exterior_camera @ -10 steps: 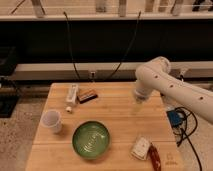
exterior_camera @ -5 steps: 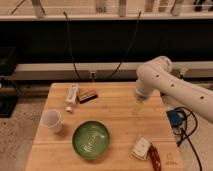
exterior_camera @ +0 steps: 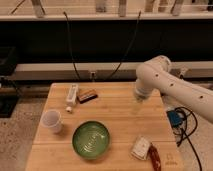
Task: Move the arm in a circular motion
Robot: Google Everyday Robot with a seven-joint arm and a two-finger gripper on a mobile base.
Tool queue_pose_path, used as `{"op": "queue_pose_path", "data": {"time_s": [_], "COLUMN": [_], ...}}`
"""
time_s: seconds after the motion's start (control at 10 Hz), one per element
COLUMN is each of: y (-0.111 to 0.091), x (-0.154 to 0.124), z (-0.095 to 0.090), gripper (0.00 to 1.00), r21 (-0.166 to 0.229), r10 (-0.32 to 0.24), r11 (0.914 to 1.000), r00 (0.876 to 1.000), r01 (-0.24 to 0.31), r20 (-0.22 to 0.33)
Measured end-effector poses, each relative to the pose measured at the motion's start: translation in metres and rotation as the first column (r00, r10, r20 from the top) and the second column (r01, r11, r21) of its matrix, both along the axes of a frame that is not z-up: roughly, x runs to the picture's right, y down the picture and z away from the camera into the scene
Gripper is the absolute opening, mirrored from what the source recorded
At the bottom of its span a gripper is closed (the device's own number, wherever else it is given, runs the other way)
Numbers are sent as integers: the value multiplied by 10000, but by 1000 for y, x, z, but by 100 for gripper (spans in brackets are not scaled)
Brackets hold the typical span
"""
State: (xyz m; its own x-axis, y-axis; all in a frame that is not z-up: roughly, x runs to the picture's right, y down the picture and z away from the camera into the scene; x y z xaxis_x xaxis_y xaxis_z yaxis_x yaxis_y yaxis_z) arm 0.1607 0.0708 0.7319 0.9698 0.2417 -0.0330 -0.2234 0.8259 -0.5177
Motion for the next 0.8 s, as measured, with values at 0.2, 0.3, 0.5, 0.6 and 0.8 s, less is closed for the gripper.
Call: {"op": "queue_pose_path", "data": {"time_s": [0.2, 0.3, 0.5, 0.6, 0.8], "y": [0, 0, -2, -2, -1], "x": [-1, -2, -5, -5, -8], "z": [0, 0, 0, 0, 0], "gripper": [80, 80, 80, 80, 80], "r21": [-5, -14, 2, 3, 8], "r10": [-47, -95, -138, -161, -223], "r11": [10000, 10000, 9999, 9999, 9998], "r00": [10000, 9999, 9999, 9998, 9997], "r01": [47, 95, 138, 161, 223], "r20": [17, 31, 64, 68, 94]}}
